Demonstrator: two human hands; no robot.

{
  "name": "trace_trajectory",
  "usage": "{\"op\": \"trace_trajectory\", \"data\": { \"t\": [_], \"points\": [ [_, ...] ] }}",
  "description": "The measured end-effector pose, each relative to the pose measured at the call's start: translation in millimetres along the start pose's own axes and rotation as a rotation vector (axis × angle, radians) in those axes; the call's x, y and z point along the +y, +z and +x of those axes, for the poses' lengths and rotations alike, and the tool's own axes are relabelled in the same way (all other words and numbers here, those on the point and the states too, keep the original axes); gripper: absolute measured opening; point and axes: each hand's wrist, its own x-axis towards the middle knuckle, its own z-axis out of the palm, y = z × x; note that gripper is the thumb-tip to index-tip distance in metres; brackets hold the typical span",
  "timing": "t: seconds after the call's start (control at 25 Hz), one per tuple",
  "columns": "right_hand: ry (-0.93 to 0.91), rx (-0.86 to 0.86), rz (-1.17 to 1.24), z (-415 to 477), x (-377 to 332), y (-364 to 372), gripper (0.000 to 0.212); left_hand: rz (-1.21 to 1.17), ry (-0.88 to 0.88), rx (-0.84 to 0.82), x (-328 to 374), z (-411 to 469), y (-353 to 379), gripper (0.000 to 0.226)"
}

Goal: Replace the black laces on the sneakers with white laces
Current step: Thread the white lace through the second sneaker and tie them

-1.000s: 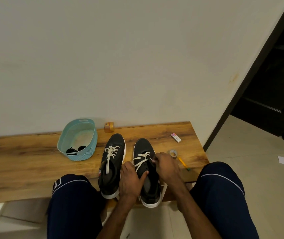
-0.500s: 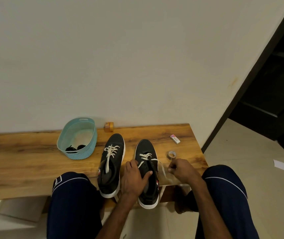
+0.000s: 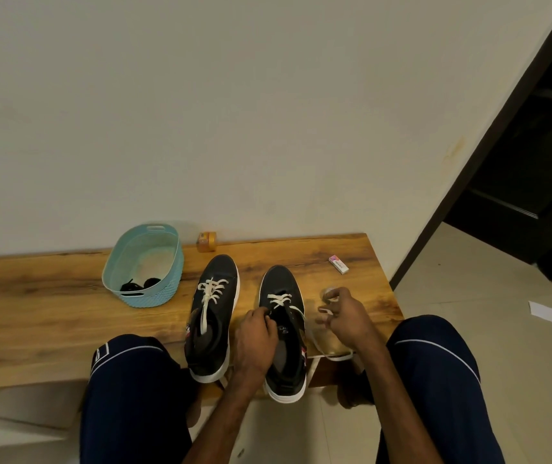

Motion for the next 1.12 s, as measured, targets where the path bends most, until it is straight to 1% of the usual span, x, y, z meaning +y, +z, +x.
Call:
{"op": "trace_trajectory", "data": {
  "t": [0.08, 0.16, 0.2, 0.28, 0.32, 0.4, 0.64, 0.88, 0.96, 1.0, 1.04, 1.12],
  "points": [
    [0.009, -0.024, 0.064, 0, 0, 11, 0.02, -0.061, -0.064, -0.013, -2, 3, -1, 0.027],
    [-0.047, -0.035, 0.125, 1, -6, 20, 0.003, -0.128, -0.129, -0.026, -3, 6, -1, 0.024],
    [-0.107, -0.028, 0.107, 2, -10, 24, 0.006, -0.155, -0.158, -0.029, -4, 7, -2, 0.024],
    [-0.241, -0.01, -0.015, 5, -16, 31, 0.013, -0.199, -0.212, -0.032, -7, 9, 0, 0.023],
    [-0.282, -0.007, -0.062, 5, -19, 35, 0.013, -0.21, -0.236, -0.029, -9, 10, 0, 0.022],
    [-0.32, -0.008, -0.083, 7, -20, 41, 0.015, -0.212, -0.264, -0.017, -10, 11, 1, 0.02],
    [-0.318, 0.063, -0.239, 7, -21, 61, 0.022, -0.245, -0.284, -0.007, -12, 11, 1, 0.018],
    [-0.357, 0.046, -0.433, 9, -23, 75, 0.026, -0.274, -0.25, 0.014, -13, 9, 1, 0.02],
    [-0.36, 0.041, -0.455, 9, -22, 75, 0.028, -0.338, -0.23, 0.001, -13, 8, 3, 0.023],
    [-0.362, 0.043, -0.457, 9, -21, 76, 0.028, -0.368, -0.219, -0.014, -14, 8, 5, 0.021],
    [-0.366, 0.05, -0.44, 8, -20, 78, 0.028, -0.373, -0.206, -0.025, -15, 9, 7, 0.017],
    [-0.361, 0.062, -0.332, 4, -16, 81, 0.028, -0.318, -0.194, -0.004, -16, 11, 10, 0.01]
  ]
}}
